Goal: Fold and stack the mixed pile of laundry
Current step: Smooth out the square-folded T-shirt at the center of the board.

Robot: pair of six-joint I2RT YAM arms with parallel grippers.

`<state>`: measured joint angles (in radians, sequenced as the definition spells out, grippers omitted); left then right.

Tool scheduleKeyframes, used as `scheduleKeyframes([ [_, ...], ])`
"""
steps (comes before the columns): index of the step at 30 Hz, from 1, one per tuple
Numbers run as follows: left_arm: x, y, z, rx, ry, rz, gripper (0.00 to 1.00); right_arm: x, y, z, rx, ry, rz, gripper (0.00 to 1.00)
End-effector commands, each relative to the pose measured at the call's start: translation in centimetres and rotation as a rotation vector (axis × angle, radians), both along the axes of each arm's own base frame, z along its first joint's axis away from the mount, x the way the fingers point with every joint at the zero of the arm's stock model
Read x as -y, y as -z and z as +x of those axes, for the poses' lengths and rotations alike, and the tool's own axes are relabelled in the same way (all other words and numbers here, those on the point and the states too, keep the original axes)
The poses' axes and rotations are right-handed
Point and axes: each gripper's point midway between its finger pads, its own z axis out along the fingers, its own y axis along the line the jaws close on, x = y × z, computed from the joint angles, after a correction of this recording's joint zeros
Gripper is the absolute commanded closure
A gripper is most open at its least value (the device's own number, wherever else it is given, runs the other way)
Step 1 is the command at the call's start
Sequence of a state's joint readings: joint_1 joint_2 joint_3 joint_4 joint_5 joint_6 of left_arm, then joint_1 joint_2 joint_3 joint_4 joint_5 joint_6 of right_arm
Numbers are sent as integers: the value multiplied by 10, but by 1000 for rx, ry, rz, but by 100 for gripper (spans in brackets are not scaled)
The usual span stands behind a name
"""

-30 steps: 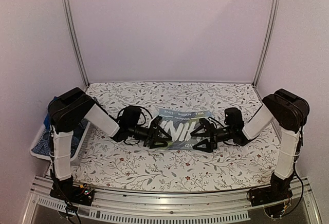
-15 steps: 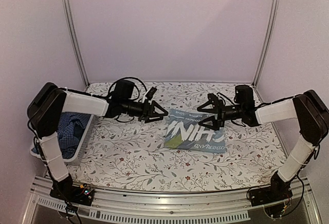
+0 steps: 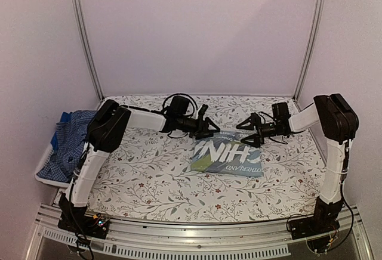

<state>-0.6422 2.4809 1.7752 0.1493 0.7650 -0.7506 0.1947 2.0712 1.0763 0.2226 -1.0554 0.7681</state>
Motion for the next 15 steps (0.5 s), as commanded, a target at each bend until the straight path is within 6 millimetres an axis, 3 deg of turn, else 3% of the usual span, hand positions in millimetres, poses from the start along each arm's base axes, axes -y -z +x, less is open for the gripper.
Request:
scheduleKeyframes([
  [1,-27,36,14,-114,-127,69,40,-10,30,22,23,-24,-63,12],
  [6,-93,58,15,-195,-250,96,40,-66,33,22,26,-130,-31,12],
  [8,-114,55,17,-181,-272,101,40,-75,30,26,27,-136,-12,12],
  [11,-129,26,19,-90,-255,101,38,-74,-5,41,63,-113,25,12],
  [15,-129,-33,17,107,-206,134,34,-59,-82,51,166,-93,70,12],
])
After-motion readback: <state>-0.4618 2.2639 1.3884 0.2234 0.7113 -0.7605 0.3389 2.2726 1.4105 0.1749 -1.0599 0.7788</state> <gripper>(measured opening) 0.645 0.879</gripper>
